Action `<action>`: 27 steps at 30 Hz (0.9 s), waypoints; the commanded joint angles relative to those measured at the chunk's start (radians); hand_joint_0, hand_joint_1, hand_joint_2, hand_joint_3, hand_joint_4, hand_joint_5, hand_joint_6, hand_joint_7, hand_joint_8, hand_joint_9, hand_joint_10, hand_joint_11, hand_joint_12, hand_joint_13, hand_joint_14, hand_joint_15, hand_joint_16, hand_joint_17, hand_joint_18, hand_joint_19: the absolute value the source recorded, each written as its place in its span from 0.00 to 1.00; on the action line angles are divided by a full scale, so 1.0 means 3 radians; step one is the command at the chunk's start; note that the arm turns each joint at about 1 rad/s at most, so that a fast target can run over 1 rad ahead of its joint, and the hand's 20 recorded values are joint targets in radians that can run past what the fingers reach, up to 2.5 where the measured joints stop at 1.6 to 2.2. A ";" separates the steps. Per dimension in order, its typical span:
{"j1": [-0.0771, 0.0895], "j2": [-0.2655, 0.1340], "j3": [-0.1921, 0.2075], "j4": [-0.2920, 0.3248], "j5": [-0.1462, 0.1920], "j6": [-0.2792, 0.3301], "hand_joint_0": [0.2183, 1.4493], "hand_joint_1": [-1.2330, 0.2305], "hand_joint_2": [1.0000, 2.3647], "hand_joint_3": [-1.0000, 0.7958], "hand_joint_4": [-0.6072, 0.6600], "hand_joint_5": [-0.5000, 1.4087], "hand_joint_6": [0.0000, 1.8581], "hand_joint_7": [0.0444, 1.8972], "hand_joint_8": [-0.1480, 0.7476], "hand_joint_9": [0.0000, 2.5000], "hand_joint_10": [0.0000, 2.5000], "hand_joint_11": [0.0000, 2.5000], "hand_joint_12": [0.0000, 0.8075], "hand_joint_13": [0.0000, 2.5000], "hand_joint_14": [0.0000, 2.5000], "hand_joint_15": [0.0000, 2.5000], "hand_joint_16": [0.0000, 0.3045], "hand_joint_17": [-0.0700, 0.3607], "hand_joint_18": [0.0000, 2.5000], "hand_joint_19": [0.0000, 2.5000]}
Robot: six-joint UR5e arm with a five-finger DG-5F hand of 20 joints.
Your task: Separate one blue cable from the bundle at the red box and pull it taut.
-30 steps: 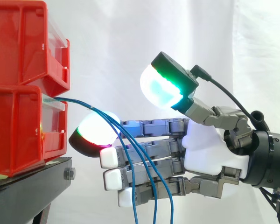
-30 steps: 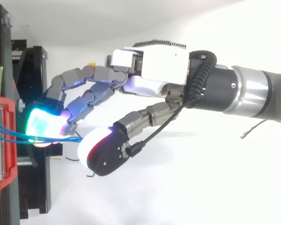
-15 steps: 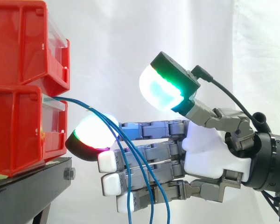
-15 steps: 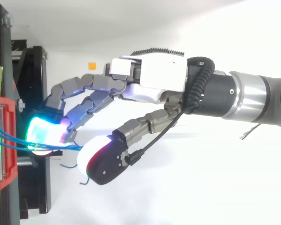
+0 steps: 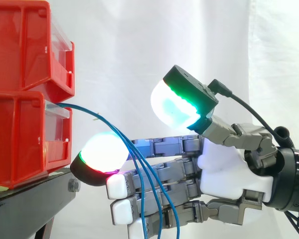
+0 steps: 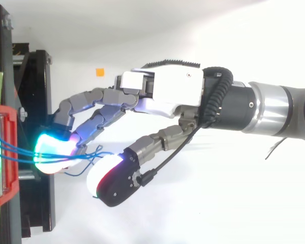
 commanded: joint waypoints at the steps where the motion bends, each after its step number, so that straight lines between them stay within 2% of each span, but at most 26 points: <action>1: 0.0004 -0.0001 -0.0002 -0.0030 -0.0001 0.0007 0.28 0.35 0.00 0.31 0.64 0.19 0.27 0.50 0.50 0.30 0.01 0.22 0.43 0.30 0.01 0.22 0.14 0.39 0.23 0.26; 27: -0.0012 -0.0001 0.0013 -0.0030 -0.0006 0.0027 0.31 0.34 0.00 0.32 0.64 0.19 0.27 0.52 0.49 0.31 0.01 0.22 0.42 0.31 0.01 0.22 0.14 0.39 0.23 0.27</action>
